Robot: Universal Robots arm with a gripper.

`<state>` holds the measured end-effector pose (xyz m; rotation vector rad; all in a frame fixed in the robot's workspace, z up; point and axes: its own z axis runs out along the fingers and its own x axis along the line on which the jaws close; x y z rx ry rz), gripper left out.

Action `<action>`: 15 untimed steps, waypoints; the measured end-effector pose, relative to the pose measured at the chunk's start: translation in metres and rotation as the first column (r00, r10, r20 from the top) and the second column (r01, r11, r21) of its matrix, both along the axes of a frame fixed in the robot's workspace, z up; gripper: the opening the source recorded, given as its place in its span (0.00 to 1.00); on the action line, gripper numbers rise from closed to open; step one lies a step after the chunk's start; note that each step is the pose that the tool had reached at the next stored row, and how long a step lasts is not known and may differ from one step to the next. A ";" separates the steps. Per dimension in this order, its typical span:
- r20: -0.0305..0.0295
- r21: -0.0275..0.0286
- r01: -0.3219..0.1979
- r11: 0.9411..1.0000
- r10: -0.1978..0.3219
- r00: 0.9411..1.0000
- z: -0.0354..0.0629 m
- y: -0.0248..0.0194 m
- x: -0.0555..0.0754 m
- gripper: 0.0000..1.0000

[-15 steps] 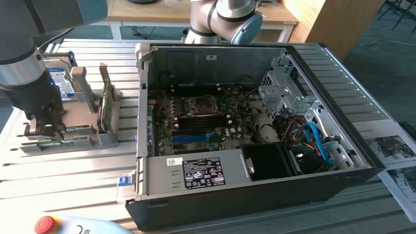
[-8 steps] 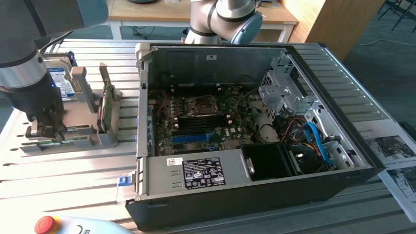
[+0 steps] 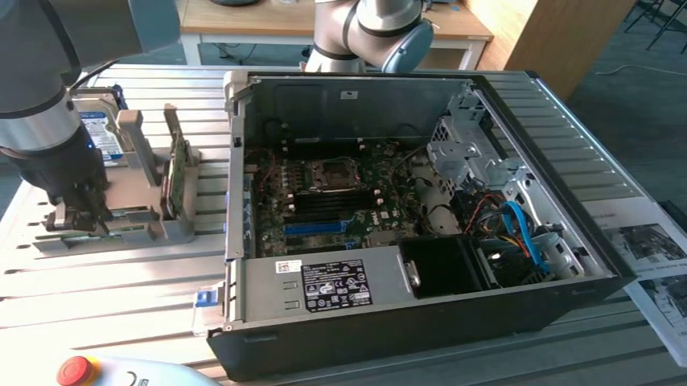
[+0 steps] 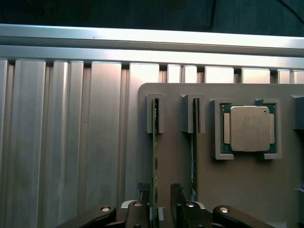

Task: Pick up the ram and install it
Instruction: 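Pick up the ram and move it above insertion slot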

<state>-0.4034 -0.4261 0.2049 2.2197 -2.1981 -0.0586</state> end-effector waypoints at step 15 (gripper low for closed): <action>0.000 0.000 0.000 1.000 0.000 1.000 -0.0029 -0.0032 0.000 0.31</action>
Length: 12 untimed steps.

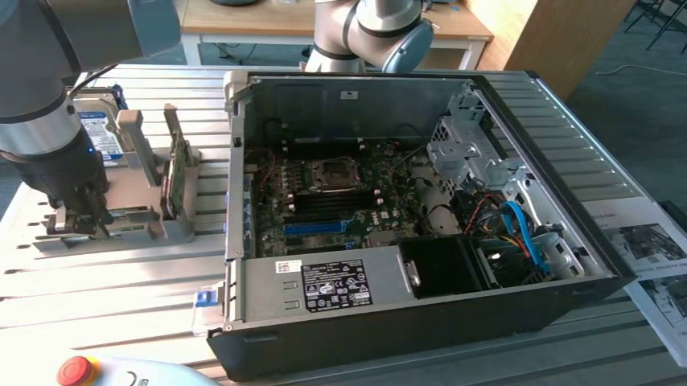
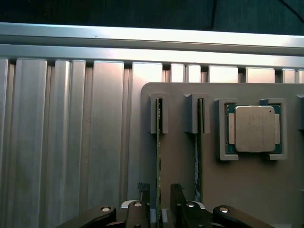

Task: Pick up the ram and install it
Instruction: 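Pick up the ram and move it above insertion slot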

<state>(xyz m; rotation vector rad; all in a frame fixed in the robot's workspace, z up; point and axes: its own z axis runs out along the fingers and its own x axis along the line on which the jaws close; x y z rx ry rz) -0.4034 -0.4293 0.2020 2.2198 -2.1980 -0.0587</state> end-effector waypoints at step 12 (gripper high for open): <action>0.000 0.000 -0.007 1.000 0.007 1.000 -0.0011 -0.0008 0.001 0.31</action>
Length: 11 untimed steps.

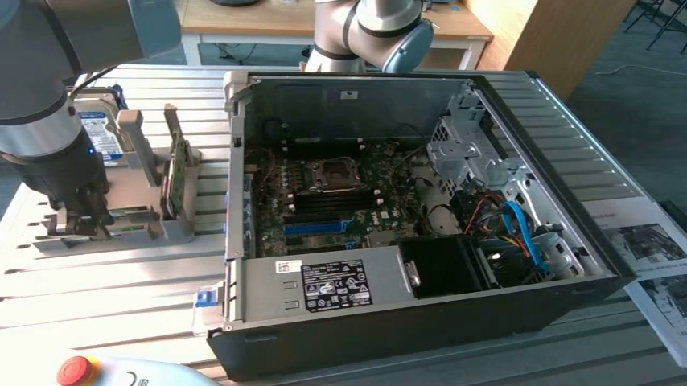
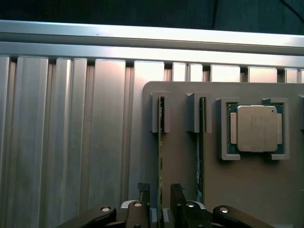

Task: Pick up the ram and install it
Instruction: 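Pick up the ram and move it above insertion slot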

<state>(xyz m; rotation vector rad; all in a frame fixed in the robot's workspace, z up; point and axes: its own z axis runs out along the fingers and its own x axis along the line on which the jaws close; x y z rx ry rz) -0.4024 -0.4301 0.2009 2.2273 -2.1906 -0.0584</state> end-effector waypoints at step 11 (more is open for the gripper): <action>0.000 0.000 -0.042 0.999 0.042 0.999 0.0000 0.0000 0.002 0.31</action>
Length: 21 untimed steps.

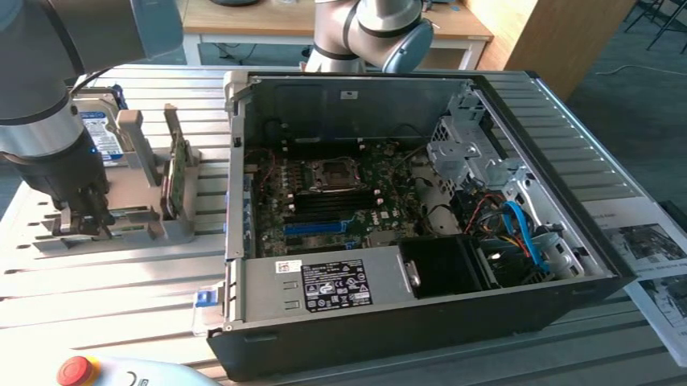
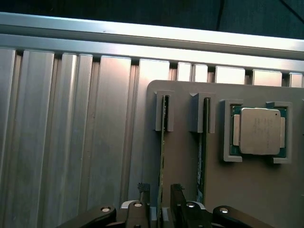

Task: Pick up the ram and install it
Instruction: 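Pick up the ram and move it above insertion slot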

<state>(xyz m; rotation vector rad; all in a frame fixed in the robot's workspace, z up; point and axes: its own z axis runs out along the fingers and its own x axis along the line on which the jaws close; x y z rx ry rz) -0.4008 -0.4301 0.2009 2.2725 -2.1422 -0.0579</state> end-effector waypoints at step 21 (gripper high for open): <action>0.000 0.000 -0.006 1.000 0.006 1.000 -0.0010 0.0011 0.001 0.31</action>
